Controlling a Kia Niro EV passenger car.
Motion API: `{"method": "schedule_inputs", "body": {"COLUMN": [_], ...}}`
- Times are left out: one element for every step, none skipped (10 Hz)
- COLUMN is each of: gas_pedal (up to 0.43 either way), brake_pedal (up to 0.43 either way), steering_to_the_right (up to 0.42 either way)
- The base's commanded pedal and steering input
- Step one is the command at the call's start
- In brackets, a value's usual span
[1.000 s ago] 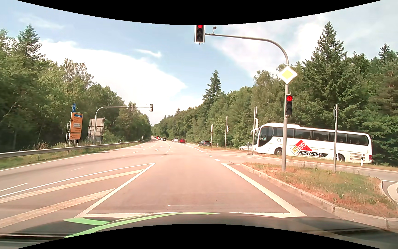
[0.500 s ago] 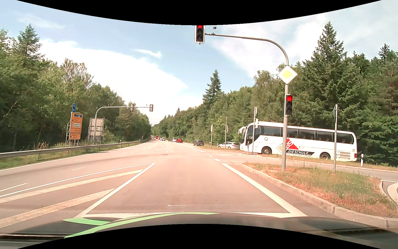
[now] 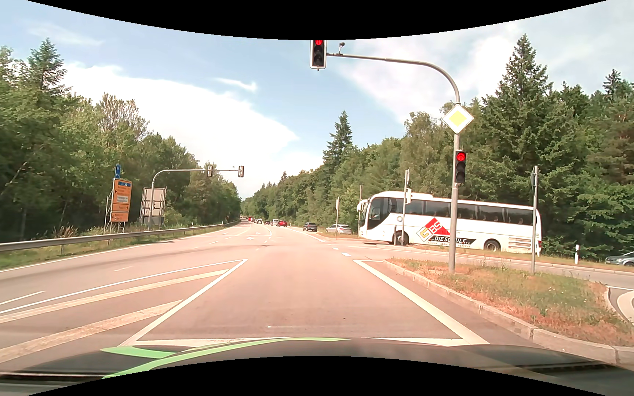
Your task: Follow the waypoints while adhering to traffic rules and regulations
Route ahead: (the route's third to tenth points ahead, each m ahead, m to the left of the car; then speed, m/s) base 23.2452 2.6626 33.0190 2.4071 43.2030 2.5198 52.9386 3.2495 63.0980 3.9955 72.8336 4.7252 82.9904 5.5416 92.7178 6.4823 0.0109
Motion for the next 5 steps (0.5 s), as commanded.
{"method": "schedule_inputs", "body": {"gas_pedal": [0.000,0.000,0.000,0.000,0.000], "brake_pedal": [0.268,0.274,0.268,0.268,0.274], "steering_to_the_right": [-0.020,-0.020,-0.020,-0.020,-0.020]}}
